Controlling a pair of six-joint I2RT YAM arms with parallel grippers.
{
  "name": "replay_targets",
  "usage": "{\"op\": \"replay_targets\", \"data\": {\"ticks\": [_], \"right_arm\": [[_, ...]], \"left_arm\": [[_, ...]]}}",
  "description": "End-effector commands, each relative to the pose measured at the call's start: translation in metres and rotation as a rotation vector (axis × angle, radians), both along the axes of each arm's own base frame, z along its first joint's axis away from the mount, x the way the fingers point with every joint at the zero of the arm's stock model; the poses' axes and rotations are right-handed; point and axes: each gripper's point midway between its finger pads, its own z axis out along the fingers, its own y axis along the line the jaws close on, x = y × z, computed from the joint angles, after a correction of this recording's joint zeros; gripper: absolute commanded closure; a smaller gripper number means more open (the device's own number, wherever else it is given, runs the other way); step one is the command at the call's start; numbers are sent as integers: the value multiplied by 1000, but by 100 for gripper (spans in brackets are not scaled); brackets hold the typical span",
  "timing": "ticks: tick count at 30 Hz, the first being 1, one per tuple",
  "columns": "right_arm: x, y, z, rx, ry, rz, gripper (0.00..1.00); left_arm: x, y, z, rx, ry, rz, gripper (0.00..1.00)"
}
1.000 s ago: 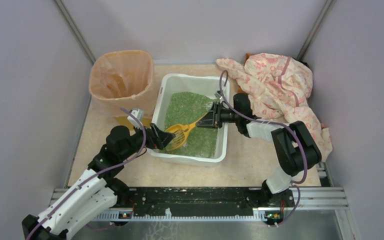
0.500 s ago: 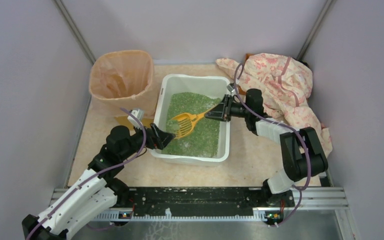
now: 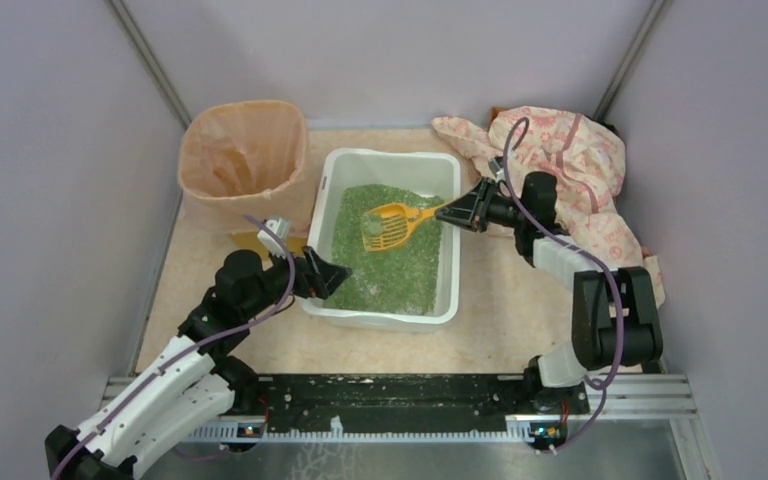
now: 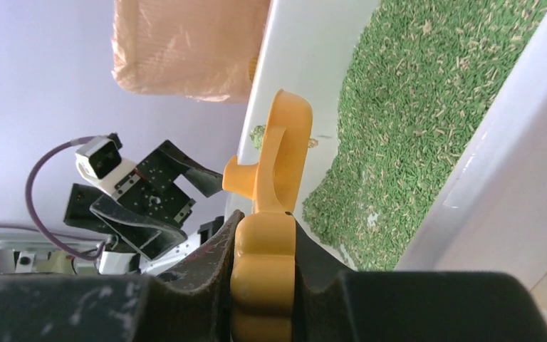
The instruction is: Clean the litter box
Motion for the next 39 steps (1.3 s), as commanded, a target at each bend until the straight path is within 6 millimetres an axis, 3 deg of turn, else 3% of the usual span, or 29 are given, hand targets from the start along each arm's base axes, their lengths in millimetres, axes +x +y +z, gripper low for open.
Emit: {"op": "replay_targets", "data": {"ticks": [1, 4, 8, 13, 17, 22, 26, 31, 35, 39], "right_arm": [[2, -13, 44, 60, -151, -15, 100], [7, -25, 53, 97, -176, -55, 100], [12, -51, 50, 121, -182, -127, 100], [2, -37, 41, 158, -168, -78, 100], [1, -61, 47, 219, -189, -119, 100], [-7, -44, 48, 301, -189, -56, 100], [-4, -63, 44, 331, -190, -106, 100], [-12, -35, 40, 311, -173, -30, 100], [1, -53, 29, 250, -158, -129, 100], [-13, -10, 30, 213, -169, -17, 100]], "left_arm": [[3, -4, 10, -9, -42, -19, 1], [4, -9, 15, -5, -52, -38, 1], [8, -11, 23, 30, -55, -53, 1], [9, -12, 28, 17, -70, -49, 1], [7, -16, 25, 1, -36, -64, 1], [6, -7, 27, 17, -49, -33, 1], [6, -6, 32, 24, -39, -26, 1], [7, -7, 29, 6, -32, -21, 1], [7, -12, 31, -3, -20, -38, 1], [9, -12, 27, 9, -36, -40, 1]]}}
